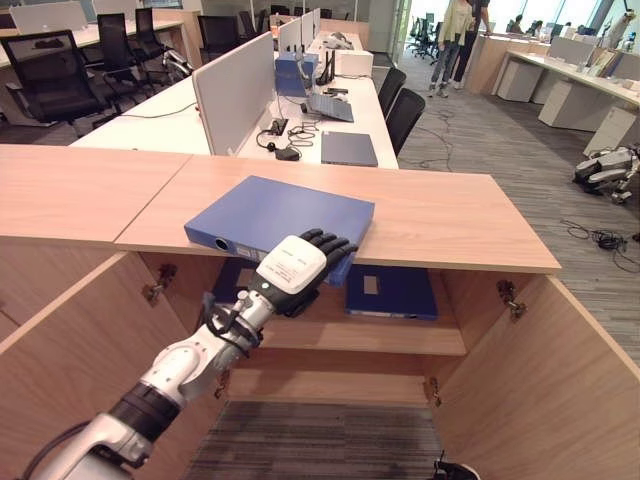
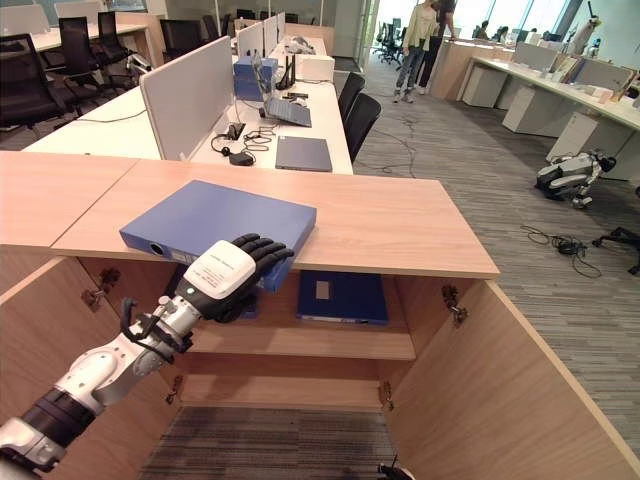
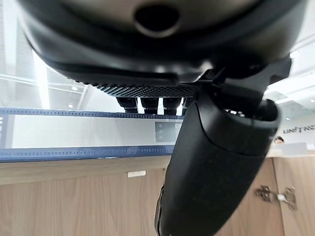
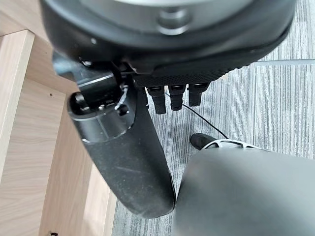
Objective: Put the empty folder in the office cabinet
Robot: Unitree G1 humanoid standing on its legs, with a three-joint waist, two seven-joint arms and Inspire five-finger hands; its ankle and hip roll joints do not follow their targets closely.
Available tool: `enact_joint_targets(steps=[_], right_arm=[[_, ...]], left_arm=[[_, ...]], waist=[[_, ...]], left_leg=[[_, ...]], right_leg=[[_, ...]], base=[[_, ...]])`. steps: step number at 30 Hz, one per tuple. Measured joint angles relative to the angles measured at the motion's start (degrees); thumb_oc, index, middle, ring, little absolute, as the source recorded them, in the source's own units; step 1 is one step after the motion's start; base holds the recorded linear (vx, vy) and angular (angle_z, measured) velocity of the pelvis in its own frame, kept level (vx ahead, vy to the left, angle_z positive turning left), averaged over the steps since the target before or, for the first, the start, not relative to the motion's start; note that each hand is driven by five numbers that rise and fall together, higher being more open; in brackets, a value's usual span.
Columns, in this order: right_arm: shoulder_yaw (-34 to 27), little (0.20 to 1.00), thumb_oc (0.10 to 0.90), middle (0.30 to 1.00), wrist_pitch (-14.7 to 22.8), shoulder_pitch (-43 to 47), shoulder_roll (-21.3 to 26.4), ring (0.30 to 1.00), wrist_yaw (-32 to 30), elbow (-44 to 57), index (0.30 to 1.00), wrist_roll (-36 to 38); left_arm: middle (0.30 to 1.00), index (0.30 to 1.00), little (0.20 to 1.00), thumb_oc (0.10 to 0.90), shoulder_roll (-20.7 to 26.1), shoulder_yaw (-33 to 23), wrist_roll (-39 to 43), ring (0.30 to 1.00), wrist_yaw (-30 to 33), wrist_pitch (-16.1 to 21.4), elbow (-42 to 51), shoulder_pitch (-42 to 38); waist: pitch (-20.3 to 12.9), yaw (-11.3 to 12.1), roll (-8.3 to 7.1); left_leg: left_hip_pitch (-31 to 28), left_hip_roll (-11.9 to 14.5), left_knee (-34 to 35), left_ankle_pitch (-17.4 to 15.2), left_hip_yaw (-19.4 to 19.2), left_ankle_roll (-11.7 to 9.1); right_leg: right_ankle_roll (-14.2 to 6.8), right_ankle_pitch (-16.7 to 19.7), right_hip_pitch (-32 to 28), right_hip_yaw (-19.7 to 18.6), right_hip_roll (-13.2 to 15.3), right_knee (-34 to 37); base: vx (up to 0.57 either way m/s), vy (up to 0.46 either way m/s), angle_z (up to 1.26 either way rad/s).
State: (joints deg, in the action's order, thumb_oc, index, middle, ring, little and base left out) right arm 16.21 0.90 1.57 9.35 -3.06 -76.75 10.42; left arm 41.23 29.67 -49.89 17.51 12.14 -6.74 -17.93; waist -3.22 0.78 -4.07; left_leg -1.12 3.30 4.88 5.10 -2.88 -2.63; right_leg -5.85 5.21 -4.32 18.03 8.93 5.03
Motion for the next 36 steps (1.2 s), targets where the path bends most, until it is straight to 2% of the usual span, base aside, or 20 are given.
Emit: enact_joint_targets(steps=[9, 15, 20, 22, 23, 25, 26, 27, 28, 31, 34, 36], right_arm=[[0.0, 0.9, 0.8, 0.9, 0.03, -0.06, 0.0, 0.9, -0.02, 0.13, 0.9, -0.29], [0.0, 0.9, 0.8, 0.9, 0.05, -0.06, 0.0, 0.9, -0.06, 0.17, 0.9, -0.94], [-0.07, 0.9, 0.8, 0.9, 0.18, -0.53, 0.02, 0.9, -0.22, 0.41, 0.9, -0.92], [-0.47, 0.9, 0.8, 0.9, 0.09, -0.77, 0.09, 0.9, -0.24, 1.63, 0.9, -0.91], [-0.84, 0.9, 0.8, 0.9, 0.56, -1.62, 0.09, 0.9, -0.16, 1.89, 0.9, -0.86], [-1.29, 0.9, 0.8, 0.9, 0.44, -1.91, 0.28, 0.9, -0.21, 1.3, 0.9, -0.69], [-1.28, 0.9, 0.8, 0.9, 0.37, -1.61, 0.27, 0.9, -0.03, 1.14, 0.9, -0.72], [-1.25, 0.9, 0.8, 0.9, 0.51, -1.27, 0.23, 0.9, 0.3, 0.98, 0.9, -0.76], [-1.23, 0.9, 0.8, 0.9, 0.64, -1.23, 0.31, 0.9, 0.87, 0.85, 0.9, -0.77], [-1.18, 0.9, 0.8, 0.9, 0.37, -1.16, 0.49, 0.9, 1.99, -0.04, 0.9, -0.76], [-1.17, 0.9, 0.8, 0.9, 0.41, -1.04, 0.48, 0.9, 2.85, -0.07, 0.9, -0.92], [-1.16, 0.9, 0.8, 0.9, 0.41, -1.05, 0.48, 0.9, 3.27, -0.14, 0.9, -0.93]], left_arm=[[0.3, 0.3, 0.3, 0.4, -1.33, -0.94, -1.1, 0.3, 4.64, -0.78, 0.47, -1.34], [0.3, 0.3, 0.3, 0.4, -1.81, -2.74, -0.96, 0.3, 4.76, -0.67, 1.5, -0.87], [0.3, 0.3, 0.3, 0.4, -0.86, -7.06, 2.99, 0.3, 0.89, 2.1, 10.85, 3.94], [0.3, 0.3, 0.3, 0.4, -0.11, -9.74, 8.62, 0.3, -3.91, 2.47, 18.13, 7.98], [0.3, 0.3, 0.3, 0.4, 0.56, -11.34, 15.57, 0.3, -8.28, 2.95, 25.36, 11.54], [0.3, 0.3, 0.3, 0.4, 1.09, -11.17, 22.77, 0.3, -12.52, 5.23, 30.78, 12.53], [0.3, 0.3, 0.3, 0.4, 1.45, -11.54, 28.71, 0.3, -15.91, 6.4, 33.53, 12.93], [0.3, 0.3, 0.3, 0.4, 2.36, -12.57, 35.55, 0.3, -18.6, 5.93, 35.65, 14.0], [0.3, 0.3, 0.3, 0.4, 3.02, -13.45, 48.17, 0.3, -22.03, 6.59, 37.02, 14.22], [0.3, 0.3, 0.3, 0.4, 0.27, -14.19, 65.53, 0.3, -24.99, 5.81, 37.75, 14.41], [0.3, 0.3, 0.3, 0.4, -1.22, -15.48, 77.26, 0.3, -26.35, 4.85, 38.35, 14.48], [0.3, 0.3, 0.3, 0.4, -2.15, -15.77, 82.0, 0.3, -26.99, 4.17, 38.39, 14.5]], waist=[[-0.44, -0.54, 0.02], [-0.45, -0.5, 0.02], [-0.43, -0.39, -0.04], [-0.36, 0.08, 0.06], [-0.31, -0.16, 0.06], [-0.3, 1.35, 0.06], [-0.28, 1.37, 0.26], [-0.1, 1.08, 0.53], [-0.16, 1.01, 0.58], [-0.17, 1.3, 0.79], [0.13, 1.35, 0.83], [0.17, 1.48, 0.7]], left_leg=[[-0.06, 0.12, 0.0, -0.03, -0.24, -0.01], [-0.06, 0.31, 0.0, -0.03, -0.24, -0.02], [-0.05, 0.4, 0.02, -0.09, -0.18, -0.08], [-0.01, 0.41, 0.04, -0.16, -0.31, -0.08], [-0.11, 0.37, 0.04, -0.22, -0.05, -0.07], [-0.12, 0.21, 0.04, 0.02, 0.08, 0.07], [-0.16, 0.12, 0.05, -0.02, 0.15, 0.05], [-0.02, 0.15, 0.05, -0.24, 0.09, -0.01], [-0.05, 0.13, 0.04, -0.25, 0.1, -0.02], [0.06, 0.12, 0.05, -0.23, 0.24, -0.05], [0.1, 0.38, 0.05, -0.19, 0.29, -0.1], [0.19, 0.41, 0.05, -0.18, 0.37, -0.1]], right_leg=[[-0.01, 0.03, 0.1, -0.26, -0.09, 0.16], [0.0, 0.02, 0.1, -0.26, -0.25, 0.36], [-0.05, 0.01, 0.24, -0.23, -0.36, 0.38], [-0.1, 0.02, 0.27, -0.36, -0.36, 0.38], [-0.2, -0.11, 0.23, -0.13, -0.32, 0.39], [-0.27, -0.14, 0.16, -0.06, -0.28, 0.38], [-0.29, -0.16, 0.0, 0.11, -0.18, 0.38], [-0.33, -0.17, -0.03, 0.03, -0.16, 0.38], [-0.36, -0.17, -0.1, 0.02, -0.15, 0.38], [-0.34, -0.19, -0.06, -0.05, -0.09, 0.38], [-0.26, -0.24, -0.01, -0.14, -0.12, 0.39], [-0.23, -0.26, 0.06, -0.13, -0.17, 0.39]], base=[[0.0, 0.0, 0.0], [0.0, 0.0, 0.0], [0.0, 0.0, 0.0], [0.01, 0.001, -0.02], [0.0, 0.0, 0.0], [-0.01, 0.019, 0.07], [0.0, 0.0, 0.0], [0.0, 0.0, 0.0], [0.0, 0.0, 0.0], [0.0, 0.0, 0.0], [0.0, 0.0, 0.0], [0.0, 0.0, 0.0]])
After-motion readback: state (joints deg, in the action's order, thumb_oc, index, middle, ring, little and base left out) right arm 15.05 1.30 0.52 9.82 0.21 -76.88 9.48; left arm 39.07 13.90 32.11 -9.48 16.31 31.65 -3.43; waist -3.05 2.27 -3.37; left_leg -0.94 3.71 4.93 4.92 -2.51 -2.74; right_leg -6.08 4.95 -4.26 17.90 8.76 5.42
